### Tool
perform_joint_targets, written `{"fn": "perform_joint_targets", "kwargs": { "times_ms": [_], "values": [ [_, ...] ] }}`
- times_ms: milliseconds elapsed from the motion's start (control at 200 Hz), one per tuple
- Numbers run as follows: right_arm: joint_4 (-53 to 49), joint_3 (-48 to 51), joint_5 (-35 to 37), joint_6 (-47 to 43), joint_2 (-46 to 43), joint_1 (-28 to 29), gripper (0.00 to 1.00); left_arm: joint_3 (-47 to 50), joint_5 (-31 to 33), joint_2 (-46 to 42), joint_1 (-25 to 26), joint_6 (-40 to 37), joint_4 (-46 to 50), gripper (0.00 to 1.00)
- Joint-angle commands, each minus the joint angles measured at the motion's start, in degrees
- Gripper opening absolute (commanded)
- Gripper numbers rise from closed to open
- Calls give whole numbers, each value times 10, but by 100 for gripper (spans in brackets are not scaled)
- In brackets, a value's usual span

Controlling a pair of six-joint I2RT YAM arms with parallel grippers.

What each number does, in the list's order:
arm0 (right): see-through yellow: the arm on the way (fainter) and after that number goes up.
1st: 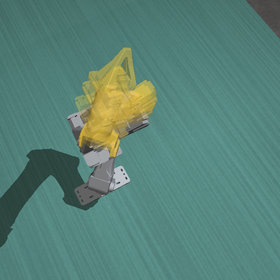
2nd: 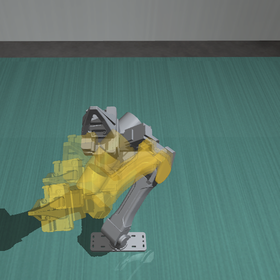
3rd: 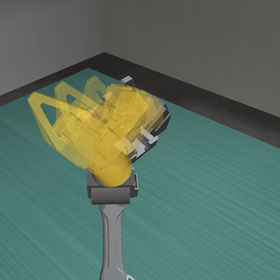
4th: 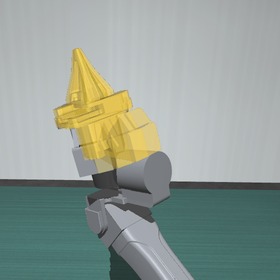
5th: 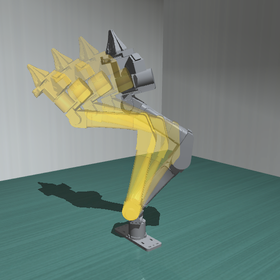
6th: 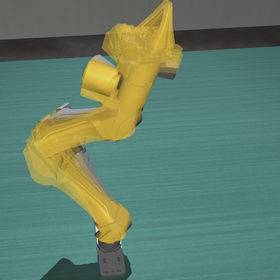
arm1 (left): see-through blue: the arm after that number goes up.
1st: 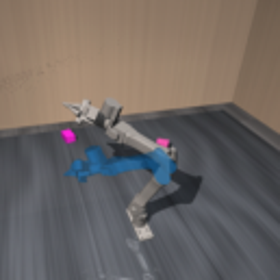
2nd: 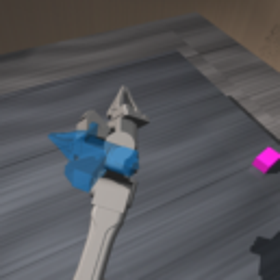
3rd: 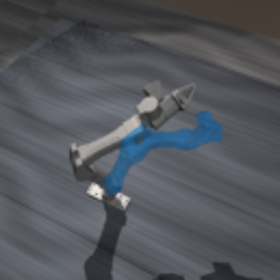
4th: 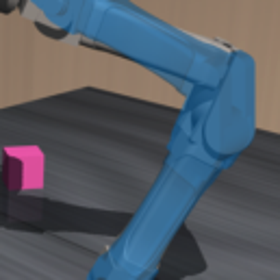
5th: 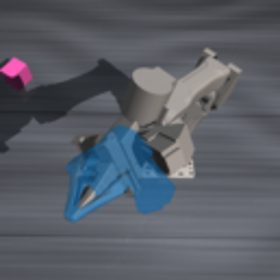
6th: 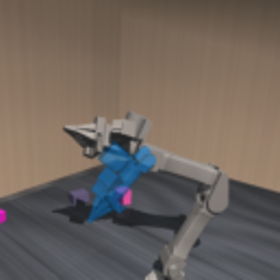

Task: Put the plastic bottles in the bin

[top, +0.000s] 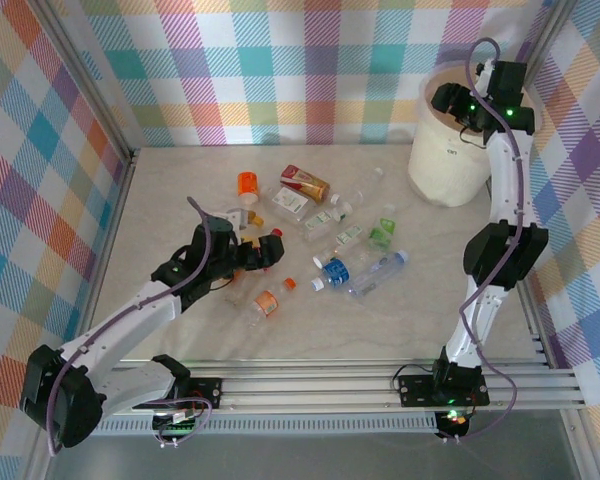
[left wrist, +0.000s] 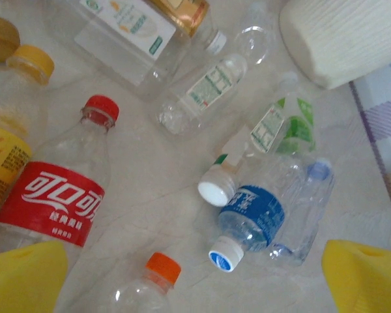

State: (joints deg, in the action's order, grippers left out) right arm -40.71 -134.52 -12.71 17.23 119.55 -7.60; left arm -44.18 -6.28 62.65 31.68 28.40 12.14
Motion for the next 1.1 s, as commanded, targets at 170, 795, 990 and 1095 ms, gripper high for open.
{"fn": "perform_joint_targets", "kwargs": {
  "times_ms": [170, 795, 990, 1095],
  "values": [
    [3, 63, -12, -40, -134, -3, 90, -8, 61, 8, 61, -66, 163, 100],
    [196, 620, -157, 35, -561, 20, 100, -56, 233, 173, 220, -100, 284, 88],
    [187, 678, -152, 39, -611, 22, 100, -58, 256, 234, 246, -88, 273, 84],
    [179, 688, -150, 34, -618, 22, 100, -54, 228, 253, 252, -87, 245, 83]
  ]
}}
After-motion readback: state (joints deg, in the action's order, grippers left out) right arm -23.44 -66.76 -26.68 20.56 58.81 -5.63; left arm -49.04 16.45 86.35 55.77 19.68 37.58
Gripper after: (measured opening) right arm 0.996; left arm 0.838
